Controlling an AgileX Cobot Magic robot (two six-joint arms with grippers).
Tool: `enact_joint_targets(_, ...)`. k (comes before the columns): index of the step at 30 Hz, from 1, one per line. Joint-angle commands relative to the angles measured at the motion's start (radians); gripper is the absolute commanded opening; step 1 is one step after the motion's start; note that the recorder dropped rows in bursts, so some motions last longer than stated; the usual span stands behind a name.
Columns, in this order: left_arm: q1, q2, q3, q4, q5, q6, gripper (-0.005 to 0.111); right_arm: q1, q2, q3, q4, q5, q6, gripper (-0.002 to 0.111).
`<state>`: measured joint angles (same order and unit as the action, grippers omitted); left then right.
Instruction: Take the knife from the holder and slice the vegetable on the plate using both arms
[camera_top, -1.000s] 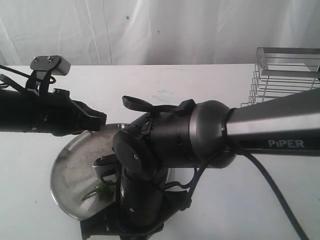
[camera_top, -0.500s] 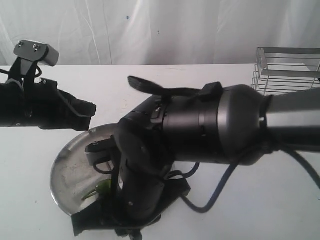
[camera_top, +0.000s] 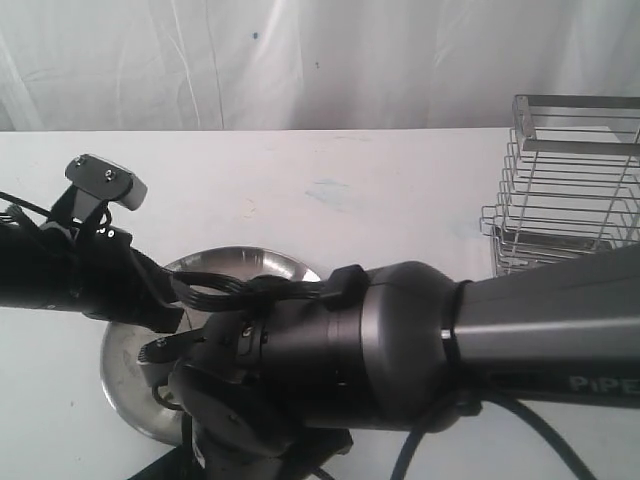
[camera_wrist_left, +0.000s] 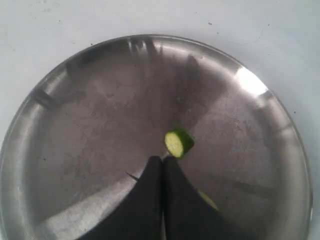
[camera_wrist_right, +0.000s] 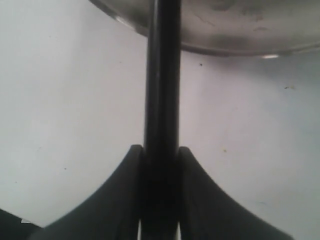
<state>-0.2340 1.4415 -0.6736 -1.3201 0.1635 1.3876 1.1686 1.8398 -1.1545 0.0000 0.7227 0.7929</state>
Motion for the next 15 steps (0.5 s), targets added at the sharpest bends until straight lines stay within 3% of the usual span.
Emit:
enact_joint_targets(1,-0.007,0.042,0.005,-0.025,0.015,0.004,0.000,0.003,0.007,0.004,-0.037,0.013,0.022,0.000)
enact_joint_targets(15,-0.008,0.125,0.005,-0.075,0.092,0.085,0.000,0.007,0.066,0.004,-0.037,0.013,0.022,0.000)
